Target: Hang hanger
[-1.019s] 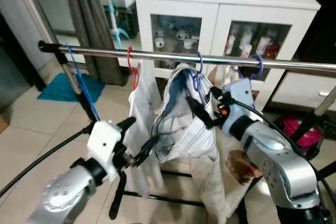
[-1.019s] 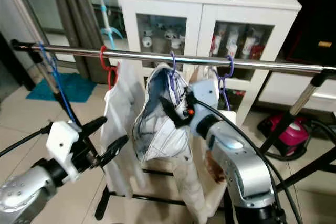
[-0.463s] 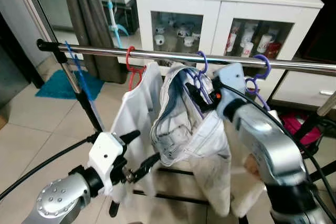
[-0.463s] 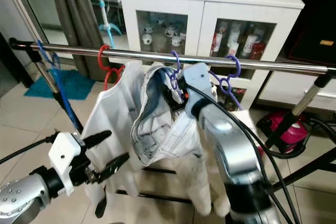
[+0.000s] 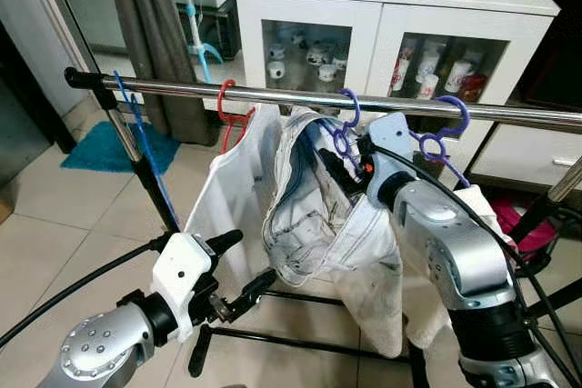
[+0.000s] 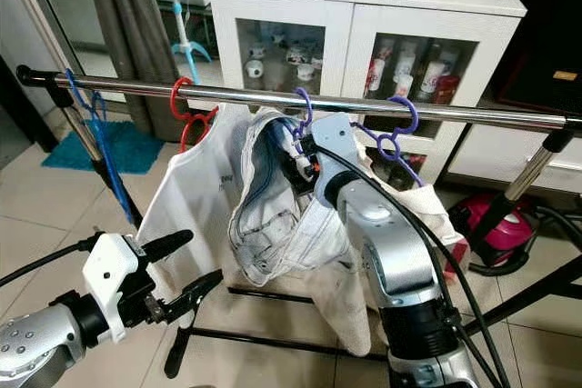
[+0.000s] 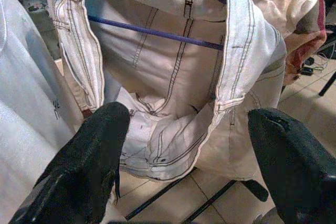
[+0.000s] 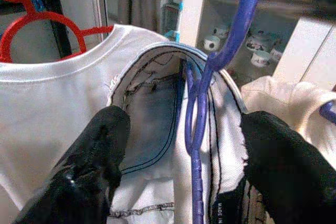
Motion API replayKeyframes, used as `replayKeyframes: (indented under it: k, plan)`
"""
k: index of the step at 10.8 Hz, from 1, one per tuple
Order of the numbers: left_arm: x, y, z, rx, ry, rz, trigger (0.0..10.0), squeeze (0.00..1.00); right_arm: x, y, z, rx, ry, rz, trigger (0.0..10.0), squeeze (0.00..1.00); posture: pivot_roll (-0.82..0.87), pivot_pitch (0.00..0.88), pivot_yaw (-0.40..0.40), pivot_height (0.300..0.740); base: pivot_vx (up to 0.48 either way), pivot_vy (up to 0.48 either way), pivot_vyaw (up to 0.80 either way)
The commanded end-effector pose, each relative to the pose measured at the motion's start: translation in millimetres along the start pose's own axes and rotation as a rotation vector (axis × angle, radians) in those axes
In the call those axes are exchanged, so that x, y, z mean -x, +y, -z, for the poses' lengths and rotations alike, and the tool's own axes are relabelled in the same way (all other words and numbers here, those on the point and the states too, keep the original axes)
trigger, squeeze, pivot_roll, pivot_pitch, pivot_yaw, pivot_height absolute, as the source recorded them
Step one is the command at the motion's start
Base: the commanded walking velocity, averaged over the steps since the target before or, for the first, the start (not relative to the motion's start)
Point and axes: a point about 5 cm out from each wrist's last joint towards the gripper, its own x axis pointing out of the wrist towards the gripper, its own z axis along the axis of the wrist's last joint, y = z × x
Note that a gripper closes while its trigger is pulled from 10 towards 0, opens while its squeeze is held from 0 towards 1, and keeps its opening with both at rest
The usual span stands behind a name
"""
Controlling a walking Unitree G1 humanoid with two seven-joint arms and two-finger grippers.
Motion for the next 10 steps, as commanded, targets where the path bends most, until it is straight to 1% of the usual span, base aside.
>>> replayKeyframes:
  k: [1,5,10]
  plan:
    - [2.2,1.4,-2.7,-0.007,-0.013,0.001,10.0,0.00,-2.6,0.3,0.8,-0.001,0.016,-0.005,0.0,0.00,0.02,0.000,0.024,0.740,0.000,0.000,0.00]
    - [1.9,2.3,0.1,-0.013,-0.006,0.005,10.0,0.00,-13.4,0.7,5.0,0.024,0.049,-0.005,0.0,0.00,0.03,0.000,0.023,0.740,0.000,0.000,0.00]
    - [1.3,2.8,0.1,-0.020,-0.002,0.007,10.0,0.00,-20.9,-1.9,12.4,0.026,0.079,0.011,0.0,0.00,0.03,0.000,0.026,0.740,0.000,0.000,0.00]
